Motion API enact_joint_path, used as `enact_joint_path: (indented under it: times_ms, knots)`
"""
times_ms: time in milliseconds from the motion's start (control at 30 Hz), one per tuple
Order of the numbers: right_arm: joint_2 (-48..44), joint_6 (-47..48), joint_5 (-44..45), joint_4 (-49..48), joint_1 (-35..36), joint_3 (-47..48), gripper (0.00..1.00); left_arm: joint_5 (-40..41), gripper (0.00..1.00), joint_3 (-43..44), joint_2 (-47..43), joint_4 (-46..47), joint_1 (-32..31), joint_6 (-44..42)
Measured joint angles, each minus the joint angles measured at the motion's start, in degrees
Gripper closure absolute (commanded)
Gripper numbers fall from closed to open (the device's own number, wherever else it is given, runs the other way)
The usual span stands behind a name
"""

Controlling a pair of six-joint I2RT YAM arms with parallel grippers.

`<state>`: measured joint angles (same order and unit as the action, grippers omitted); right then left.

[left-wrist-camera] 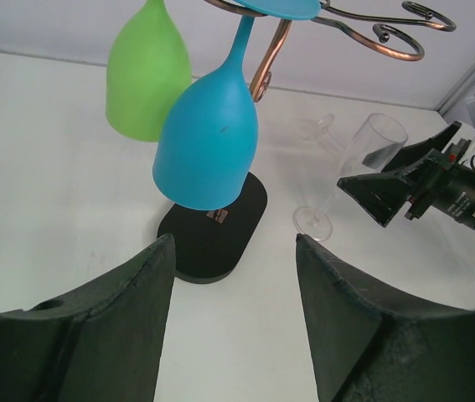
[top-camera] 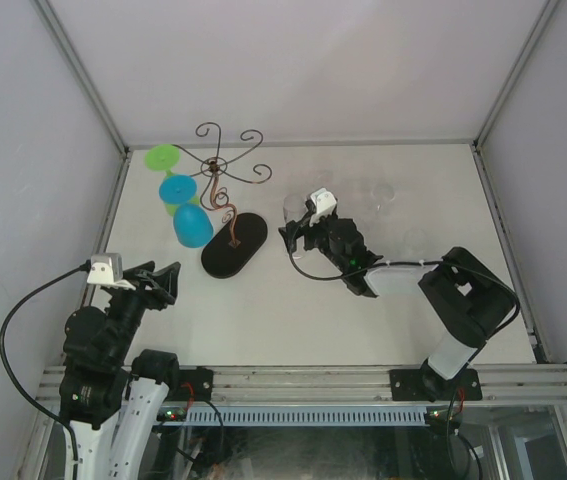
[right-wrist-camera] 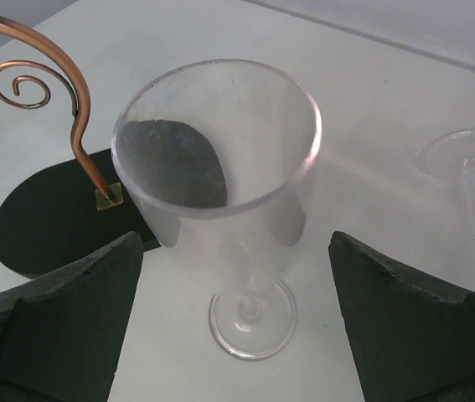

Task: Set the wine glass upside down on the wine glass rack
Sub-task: Pick up the wine glass at the center of the board.

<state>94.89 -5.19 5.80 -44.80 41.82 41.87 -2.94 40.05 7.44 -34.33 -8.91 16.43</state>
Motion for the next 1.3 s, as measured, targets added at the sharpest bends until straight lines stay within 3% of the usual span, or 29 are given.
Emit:
enact_joint_path:
  times_ms: [433, 833, 1300]
  knots:
    - [6.45, -1.75, -1.62, -1.95, -0.94, 4.70, 0.22, -0.22, 0.38, 0.00, -0.13, 0.59, 0.00, 0.00]
    - [7.78, -2.86, -3.15, -2.19, -2.05, 5.60, 0.53, -0.22, 0.38, 0.00, -0.50, 0.76, 0.00, 0.00]
    - [3.32, -1.36, -3.08, 3.15, -1.42, 5.03, 0.56, -0.22, 0.35, 0.00, -1.46, 0.81, 0.00, 0.00]
